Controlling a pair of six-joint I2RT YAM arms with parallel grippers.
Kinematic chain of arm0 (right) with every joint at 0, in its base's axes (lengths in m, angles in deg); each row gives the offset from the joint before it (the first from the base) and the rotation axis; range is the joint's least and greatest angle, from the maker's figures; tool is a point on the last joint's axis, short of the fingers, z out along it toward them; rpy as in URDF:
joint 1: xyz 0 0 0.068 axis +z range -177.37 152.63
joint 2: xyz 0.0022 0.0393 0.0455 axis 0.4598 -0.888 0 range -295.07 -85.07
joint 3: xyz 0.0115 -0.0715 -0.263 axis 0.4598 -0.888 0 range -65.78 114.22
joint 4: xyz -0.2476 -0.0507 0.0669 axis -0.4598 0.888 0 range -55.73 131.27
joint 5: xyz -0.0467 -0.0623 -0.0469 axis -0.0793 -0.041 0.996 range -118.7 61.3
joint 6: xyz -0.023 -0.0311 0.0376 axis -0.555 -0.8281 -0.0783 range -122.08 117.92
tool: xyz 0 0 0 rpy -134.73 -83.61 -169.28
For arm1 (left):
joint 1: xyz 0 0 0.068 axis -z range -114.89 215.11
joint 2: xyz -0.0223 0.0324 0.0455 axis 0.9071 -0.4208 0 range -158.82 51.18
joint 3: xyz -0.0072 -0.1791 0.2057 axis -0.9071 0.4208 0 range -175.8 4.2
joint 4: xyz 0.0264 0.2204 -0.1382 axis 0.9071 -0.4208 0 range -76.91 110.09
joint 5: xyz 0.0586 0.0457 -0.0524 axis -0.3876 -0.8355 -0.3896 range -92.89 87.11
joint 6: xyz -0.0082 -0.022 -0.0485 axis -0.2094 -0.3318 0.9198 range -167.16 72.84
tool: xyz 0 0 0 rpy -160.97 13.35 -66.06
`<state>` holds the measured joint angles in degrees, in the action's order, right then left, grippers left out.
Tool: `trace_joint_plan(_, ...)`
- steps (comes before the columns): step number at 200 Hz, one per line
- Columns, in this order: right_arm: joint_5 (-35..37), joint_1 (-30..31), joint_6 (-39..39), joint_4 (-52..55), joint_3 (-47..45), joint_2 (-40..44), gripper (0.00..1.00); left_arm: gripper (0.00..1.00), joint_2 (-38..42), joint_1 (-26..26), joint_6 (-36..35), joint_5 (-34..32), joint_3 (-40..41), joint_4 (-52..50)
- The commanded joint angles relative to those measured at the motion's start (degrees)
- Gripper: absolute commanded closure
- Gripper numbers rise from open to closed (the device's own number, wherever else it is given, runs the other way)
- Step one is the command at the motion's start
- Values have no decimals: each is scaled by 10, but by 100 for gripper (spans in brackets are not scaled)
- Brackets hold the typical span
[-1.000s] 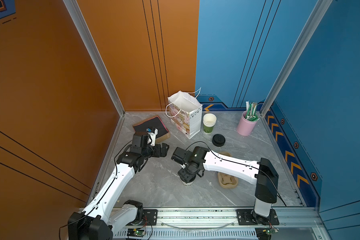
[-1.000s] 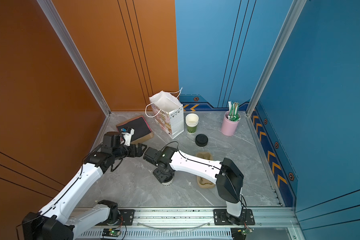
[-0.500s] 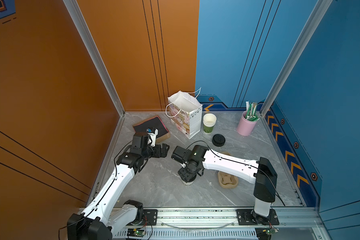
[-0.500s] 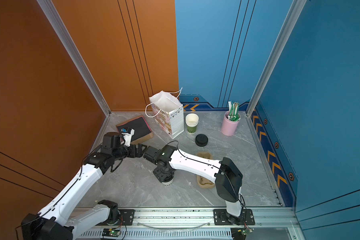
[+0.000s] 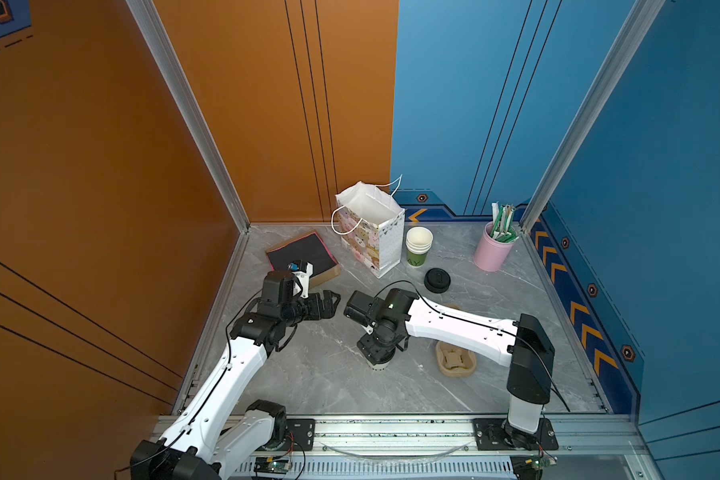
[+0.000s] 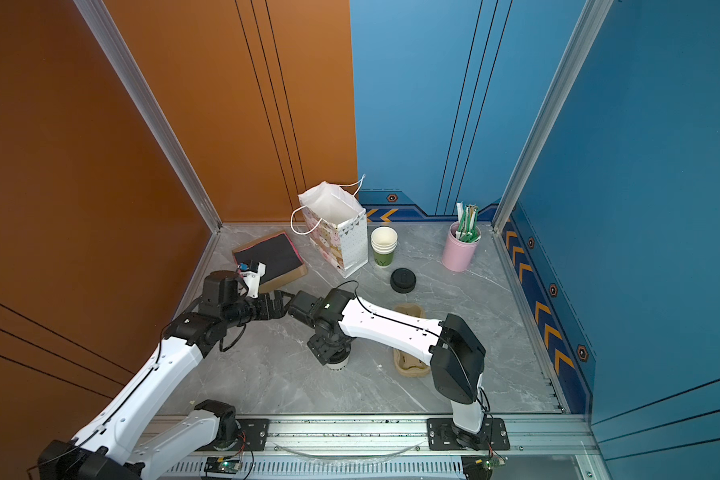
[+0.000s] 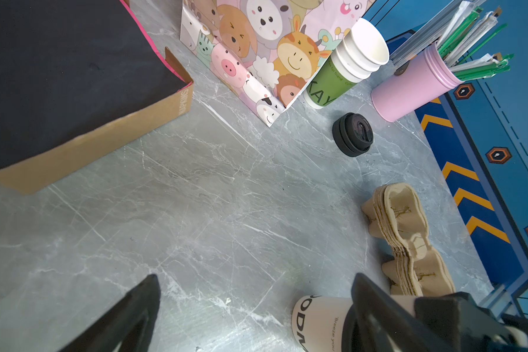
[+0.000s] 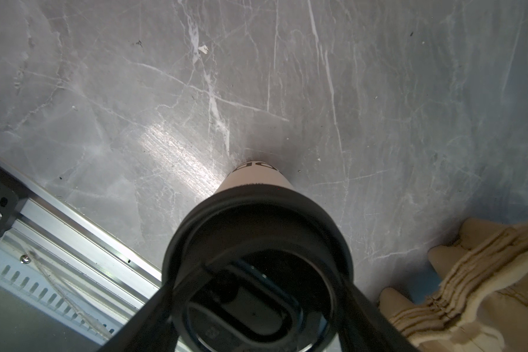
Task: Pack a coffee takeout order
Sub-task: Close the lid on the coffee cup.
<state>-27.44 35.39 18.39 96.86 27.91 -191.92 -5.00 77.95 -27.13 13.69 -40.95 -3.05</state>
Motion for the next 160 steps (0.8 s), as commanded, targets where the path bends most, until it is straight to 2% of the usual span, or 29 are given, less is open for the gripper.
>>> trace_joint_plan(1, 2, -5, 7, 33, 9, 3, 23, 2, 5, 4, 21, 21, 12, 18)
trace_joint_plan(25, 2, -6, 5, 32, 12, 5, 23, 2, 4, 6, 26, 28, 14, 23)
trace_joint_plan(69, 7, -11, 4, 32, 17, 3, 33, 2, 0, 16, 41, 47, 11, 23)
trace_joint_plan(118, 13, -16, 2, 32, 22, 9, 34, 0, -6, 46, 76, 64, 24, 23)
trace_joint_plan(160, 13, -28, -2, 19, 3, 22, 33, 8, -39, 77, 108, 123, 37, 23)
